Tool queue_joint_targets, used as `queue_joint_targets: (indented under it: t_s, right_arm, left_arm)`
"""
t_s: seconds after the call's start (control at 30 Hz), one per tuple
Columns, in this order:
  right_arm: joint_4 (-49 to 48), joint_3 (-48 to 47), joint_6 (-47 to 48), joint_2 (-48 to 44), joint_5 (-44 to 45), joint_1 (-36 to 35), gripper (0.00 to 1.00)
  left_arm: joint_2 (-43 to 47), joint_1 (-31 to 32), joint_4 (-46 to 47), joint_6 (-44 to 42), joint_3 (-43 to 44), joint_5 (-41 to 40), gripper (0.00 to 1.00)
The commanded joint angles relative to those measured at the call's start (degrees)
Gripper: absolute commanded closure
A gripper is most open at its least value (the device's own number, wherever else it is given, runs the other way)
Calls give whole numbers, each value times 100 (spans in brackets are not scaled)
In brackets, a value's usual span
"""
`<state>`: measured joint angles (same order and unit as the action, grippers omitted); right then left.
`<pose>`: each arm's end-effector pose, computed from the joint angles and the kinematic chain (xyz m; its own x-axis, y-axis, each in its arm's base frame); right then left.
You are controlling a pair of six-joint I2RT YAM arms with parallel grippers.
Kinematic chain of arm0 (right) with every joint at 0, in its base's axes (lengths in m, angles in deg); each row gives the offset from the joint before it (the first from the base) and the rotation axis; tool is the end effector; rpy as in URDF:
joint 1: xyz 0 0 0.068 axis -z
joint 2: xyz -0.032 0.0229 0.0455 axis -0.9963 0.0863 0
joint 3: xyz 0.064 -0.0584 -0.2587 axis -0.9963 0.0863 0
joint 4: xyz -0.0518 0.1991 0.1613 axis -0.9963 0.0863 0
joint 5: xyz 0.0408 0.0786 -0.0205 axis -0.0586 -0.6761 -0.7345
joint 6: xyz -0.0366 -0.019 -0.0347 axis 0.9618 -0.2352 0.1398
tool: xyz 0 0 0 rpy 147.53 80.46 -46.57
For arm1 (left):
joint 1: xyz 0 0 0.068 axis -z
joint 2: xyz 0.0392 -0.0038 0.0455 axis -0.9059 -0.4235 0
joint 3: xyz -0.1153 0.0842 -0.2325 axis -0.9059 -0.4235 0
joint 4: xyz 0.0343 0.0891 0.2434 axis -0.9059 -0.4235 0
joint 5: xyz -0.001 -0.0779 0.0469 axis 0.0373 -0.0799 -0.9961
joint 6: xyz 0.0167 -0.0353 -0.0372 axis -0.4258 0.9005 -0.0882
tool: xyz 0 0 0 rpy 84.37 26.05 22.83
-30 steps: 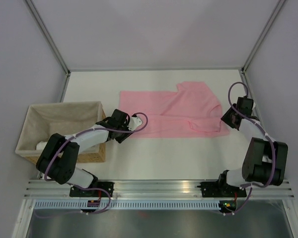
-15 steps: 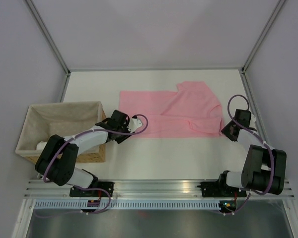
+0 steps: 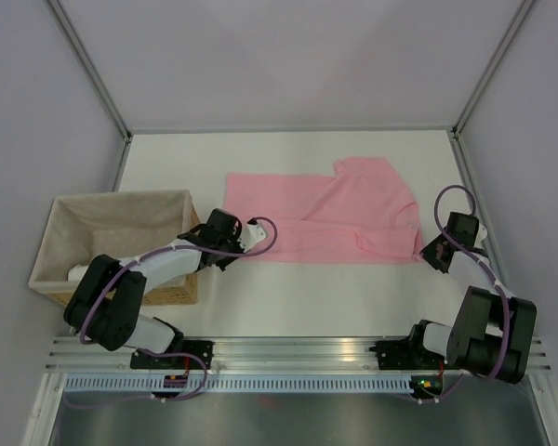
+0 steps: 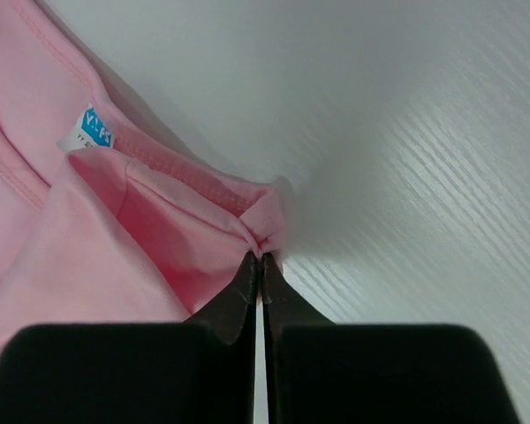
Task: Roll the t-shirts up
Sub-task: Fold the tshirt
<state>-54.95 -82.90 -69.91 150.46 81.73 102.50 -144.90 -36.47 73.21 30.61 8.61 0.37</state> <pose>0.2127 -0.0692 0.1568 -0.4771 0.7190 -0.5054 0.7067 0.6557 0.2657 0.2310 -0.1253 0.1525 -0.3616 0.8199 -0.4438 0.8084 0.5129 0.2889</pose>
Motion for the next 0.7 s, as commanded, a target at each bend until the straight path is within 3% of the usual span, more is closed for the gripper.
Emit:
queue_joint_targets:
  t_s: [0.0, 0.3, 0.4, 0.43, 0.47, 0.5, 0.6, 0.67]
  right_arm:
    - [466, 60, 43, -358, -158, 153, 100]
    - [1511, 201, -291, -2044, -169, 179, 100]
    - [1724, 262, -606, -2669, -239, 180, 81]
    - [1794, 253, -651, -2905, -178, 180, 59]
    - [1882, 236, -730, -3003, -116, 180, 51]
    - [1926, 140, -757, -3169, -11, 180, 47]
    - [1813, -220, -774, -3372, 393, 180, 39]
    - [1306, -536, -652, -3338, 246, 180, 39]
  left_arm:
    - [347, 18, -677, -76, -293, 339, 98]
    - [1411, 18, -2198, -357, -539, 1456, 98]
    - [1456, 18, -2523, -471, -539, 1438, 98]
    - [1429, 18, -2681, -524, -452, 1403, 86]
    - [1421, 18, -2752, -515, -390, 1386, 77]
    - [1412, 18, -2831, -498, -294, 1385, 67]
    - [1429, 10, -2981, -245, 347, 1385, 56]
    - [1351, 10, -2920, 19, 1067, 1342, 55]
